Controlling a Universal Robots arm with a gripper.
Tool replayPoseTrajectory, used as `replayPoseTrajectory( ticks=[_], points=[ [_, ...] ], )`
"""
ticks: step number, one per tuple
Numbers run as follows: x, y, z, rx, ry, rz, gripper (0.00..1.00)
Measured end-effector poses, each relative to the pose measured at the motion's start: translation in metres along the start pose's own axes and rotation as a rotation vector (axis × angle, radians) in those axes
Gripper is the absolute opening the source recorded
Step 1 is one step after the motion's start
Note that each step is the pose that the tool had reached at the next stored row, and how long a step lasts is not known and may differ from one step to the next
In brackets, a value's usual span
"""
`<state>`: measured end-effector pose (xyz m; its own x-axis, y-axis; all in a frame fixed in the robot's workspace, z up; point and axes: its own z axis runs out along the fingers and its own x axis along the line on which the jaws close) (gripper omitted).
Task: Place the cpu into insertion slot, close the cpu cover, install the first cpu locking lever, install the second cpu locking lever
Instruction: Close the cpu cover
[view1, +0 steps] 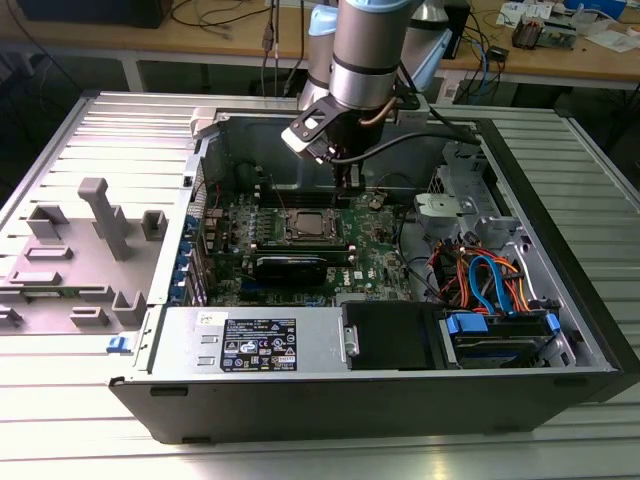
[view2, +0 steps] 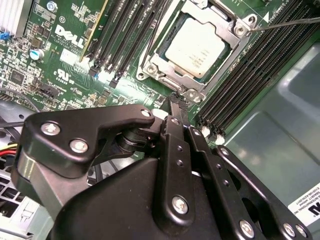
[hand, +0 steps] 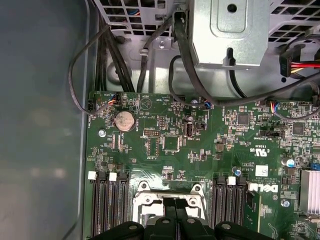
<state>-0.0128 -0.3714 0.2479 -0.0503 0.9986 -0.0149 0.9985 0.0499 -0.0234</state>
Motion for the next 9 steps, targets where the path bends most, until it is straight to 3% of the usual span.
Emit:
replayPoseTrajectory(
  ticks=[9],
  points=[
    [0.0003, -0.0047, 0.0016, 0.0002, 0.0001, 0.000, 0.11]
  ],
)
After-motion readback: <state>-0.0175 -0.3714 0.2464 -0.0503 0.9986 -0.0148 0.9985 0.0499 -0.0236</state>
